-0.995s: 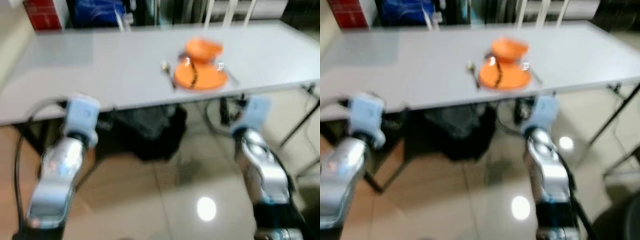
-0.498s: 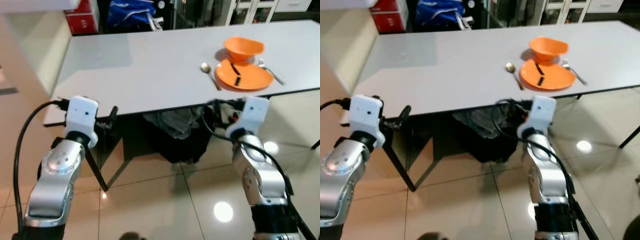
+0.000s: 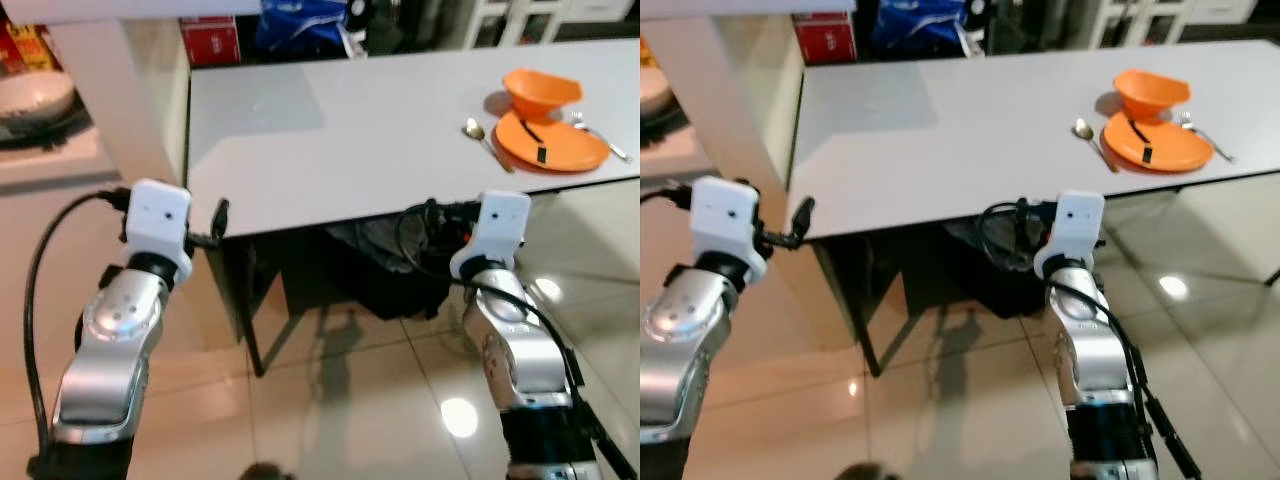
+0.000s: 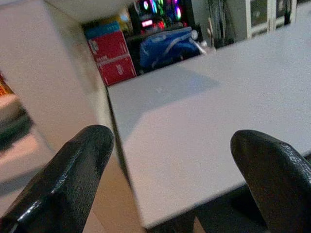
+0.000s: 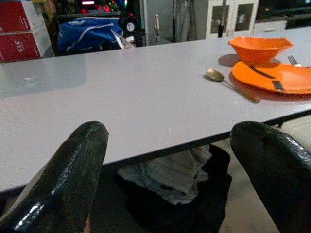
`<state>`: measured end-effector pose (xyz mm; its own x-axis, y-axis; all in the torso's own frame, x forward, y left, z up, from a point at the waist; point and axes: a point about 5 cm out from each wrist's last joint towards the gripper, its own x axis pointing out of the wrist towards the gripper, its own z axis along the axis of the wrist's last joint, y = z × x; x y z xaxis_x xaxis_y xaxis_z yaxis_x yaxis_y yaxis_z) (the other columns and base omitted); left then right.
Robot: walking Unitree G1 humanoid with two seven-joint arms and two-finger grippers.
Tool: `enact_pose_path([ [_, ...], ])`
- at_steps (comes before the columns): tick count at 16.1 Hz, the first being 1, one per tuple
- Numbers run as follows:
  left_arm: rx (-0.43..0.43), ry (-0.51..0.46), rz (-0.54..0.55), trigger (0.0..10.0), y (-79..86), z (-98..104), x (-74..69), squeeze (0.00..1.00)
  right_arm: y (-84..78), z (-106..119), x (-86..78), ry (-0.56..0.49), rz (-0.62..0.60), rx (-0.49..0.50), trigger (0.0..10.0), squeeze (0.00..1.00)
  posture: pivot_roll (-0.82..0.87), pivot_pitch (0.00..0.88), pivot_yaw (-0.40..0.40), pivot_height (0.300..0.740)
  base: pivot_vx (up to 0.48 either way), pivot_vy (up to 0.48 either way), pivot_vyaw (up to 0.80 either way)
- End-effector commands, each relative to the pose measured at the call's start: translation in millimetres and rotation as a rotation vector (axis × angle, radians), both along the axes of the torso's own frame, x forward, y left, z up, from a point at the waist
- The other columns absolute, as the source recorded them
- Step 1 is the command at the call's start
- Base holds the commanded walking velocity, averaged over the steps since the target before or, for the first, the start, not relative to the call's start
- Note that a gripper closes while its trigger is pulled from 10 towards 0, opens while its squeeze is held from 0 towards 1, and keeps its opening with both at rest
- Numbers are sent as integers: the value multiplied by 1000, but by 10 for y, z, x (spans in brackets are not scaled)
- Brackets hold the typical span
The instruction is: Setting the table
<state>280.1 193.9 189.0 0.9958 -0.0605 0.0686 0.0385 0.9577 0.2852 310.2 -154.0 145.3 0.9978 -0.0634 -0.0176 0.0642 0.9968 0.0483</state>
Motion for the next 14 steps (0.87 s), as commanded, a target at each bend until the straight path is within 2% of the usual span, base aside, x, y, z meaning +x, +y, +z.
enact_pose_path([
  [1, 15, -42, 59, 10000, 106, 84, 3, 0, 77, 46, 15, -1, 25, 33, 10000, 0, 121, 3, 2, 740, 0, 480, -800],
  [3, 17, -59, 76, 10000, 138, 128, -3, 0, 94, 54, 15, -16, 27, -15, 10000, 0, 126, 3, -1, 740, 0, 480, -800],
  [8, 18, -68, 84, 10000, 164, 136, -9, 0, 121, 86, 37, -48, 18, -62, 10000, 0, 127, 3, -3, 740, 0, 480, -800],
  [9, 18, -71, 89, 10000, 178, 130, -30, 0, 158, 118, 28, -82, 50, -86, 10000, 0, 131, 0, -8, 740, 0, 480, 0],
  [12, -7, -109, 107, 10000, 257, 187, -97, 0, 256, 151, 1, -118, 136, -61, 10000, 0, 140, 0, -17, 740, 0, 480, 0],
  [14, -54, -177, 128, 10000, 351, 298, -158, 0, 338, 177, -25, -153, 201, -41, 10000, 0, 147, 0, -23, 740, 0, 480, 0],
])
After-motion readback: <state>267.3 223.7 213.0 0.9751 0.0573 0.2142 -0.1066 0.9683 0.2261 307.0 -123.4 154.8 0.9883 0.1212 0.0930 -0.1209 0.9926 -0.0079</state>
